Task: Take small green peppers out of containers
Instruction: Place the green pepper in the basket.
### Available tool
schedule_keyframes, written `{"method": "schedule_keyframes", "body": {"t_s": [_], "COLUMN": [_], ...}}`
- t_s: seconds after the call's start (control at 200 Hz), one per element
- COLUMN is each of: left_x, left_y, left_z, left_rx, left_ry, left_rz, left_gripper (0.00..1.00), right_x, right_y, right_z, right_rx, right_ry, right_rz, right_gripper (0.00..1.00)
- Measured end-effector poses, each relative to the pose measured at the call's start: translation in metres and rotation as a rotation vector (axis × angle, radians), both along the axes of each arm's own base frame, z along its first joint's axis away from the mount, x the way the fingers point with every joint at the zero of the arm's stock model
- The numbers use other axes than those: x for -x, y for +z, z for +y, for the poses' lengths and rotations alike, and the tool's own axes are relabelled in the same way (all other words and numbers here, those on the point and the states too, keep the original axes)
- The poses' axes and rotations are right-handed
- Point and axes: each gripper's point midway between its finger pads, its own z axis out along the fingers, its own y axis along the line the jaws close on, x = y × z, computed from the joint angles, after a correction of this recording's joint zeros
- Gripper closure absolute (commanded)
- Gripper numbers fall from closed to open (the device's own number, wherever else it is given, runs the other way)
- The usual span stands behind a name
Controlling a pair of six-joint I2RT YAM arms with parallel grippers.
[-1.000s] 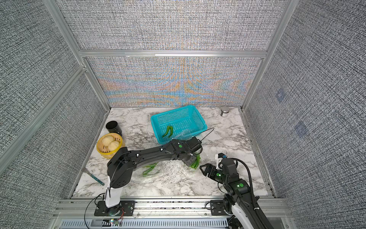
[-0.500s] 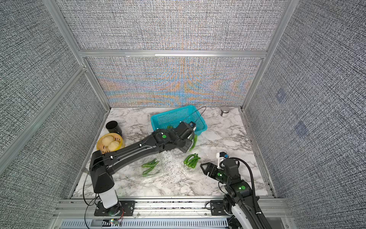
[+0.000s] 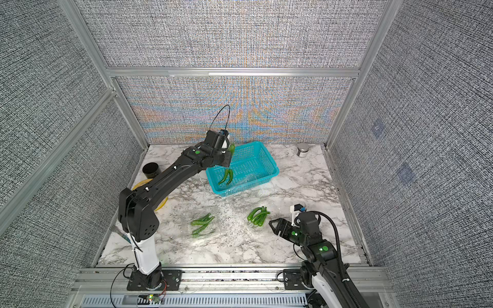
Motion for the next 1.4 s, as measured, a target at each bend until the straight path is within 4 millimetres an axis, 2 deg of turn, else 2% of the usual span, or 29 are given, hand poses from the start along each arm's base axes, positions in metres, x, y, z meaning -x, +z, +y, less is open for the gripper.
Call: {"method": "schedule_keyframes", "body": {"t_s": [0.145, 0.295, 0.405, 0.505, 0.631, 0.686, 0.766, 0.871, 0.991, 1.136, 1.226, 1.296, 1.401], "left_x": [-0.010, -0.011, -0.008, -0.001, 0.002, 0.003, 0.001, -0.002, -0.003, 0.001, 0.010, 0.018, 0.026], "left_y": [-0.047, -0.098, -0.131, -0.159, -0.169, -0.167, -0.157, -0.134, -0.095, -0.044, -0.022, -0.012, -0.013], "left_z": [-0.004, -0.005, -0.003, -0.001, 0.001, 0.001, 0.002, 0.001, 0.003, 0.009, 0.011, 0.012, 0.009], "left_rx": [0.001, -0.010, -0.024, -0.048, -0.050, -0.047, -0.040, -0.022, -0.001, 0.026, 0.036, 0.028, 0.020], "left_ry": [0.007, 0.023, 0.041, 0.049, 0.064, 0.067, 0.073, 0.069, 0.072, 0.075, 0.062, 0.042, 0.006], "left_rz": [0.093, 0.212, 0.295, 0.361, 0.390, 0.388, 0.371, 0.338, 0.285, 0.215, 0.189, 0.172, 0.173], "left_gripper": [1.00, 0.99, 0.95, 0.80, 0.44, 0.31, 0.18, 0.09, 0.02, 0.06, 0.10, 0.12, 0.29], "right_x": [0.001, 0.002, 0.001, 0.002, 0.002, 0.002, 0.001, 0.002, 0.002, 0.002, 0.002, 0.002, 0.002], "right_y": [0.000, -0.003, -0.004, -0.004, -0.004, -0.003, -0.002, -0.001, 0.002, 0.003, 0.003, 0.003, 0.003], "right_z": [0.000, 0.000, -0.001, -0.001, -0.001, -0.001, -0.001, -0.001, -0.001, -0.001, -0.001, -0.001, -0.001], "right_rx": [-0.001, 0.000, 0.002, 0.002, 0.002, 0.002, 0.000, 0.000, -0.001, -0.001, -0.001, -0.001, -0.001], "right_ry": [-0.001, -0.001, -0.001, 0.000, -0.001, 0.000, -0.001, -0.001, -0.001, -0.001, -0.001, -0.001, -0.001], "right_rz": [-0.005, 0.001, 0.005, 0.007, 0.006, 0.003, -0.003, -0.002, -0.006, -0.007, -0.008, -0.009, -0.008], "right_gripper": [0.19, 0.19, 0.19, 0.19, 0.19, 0.20, 0.19, 0.19, 0.19, 0.19, 0.19, 0.19, 0.19]}}
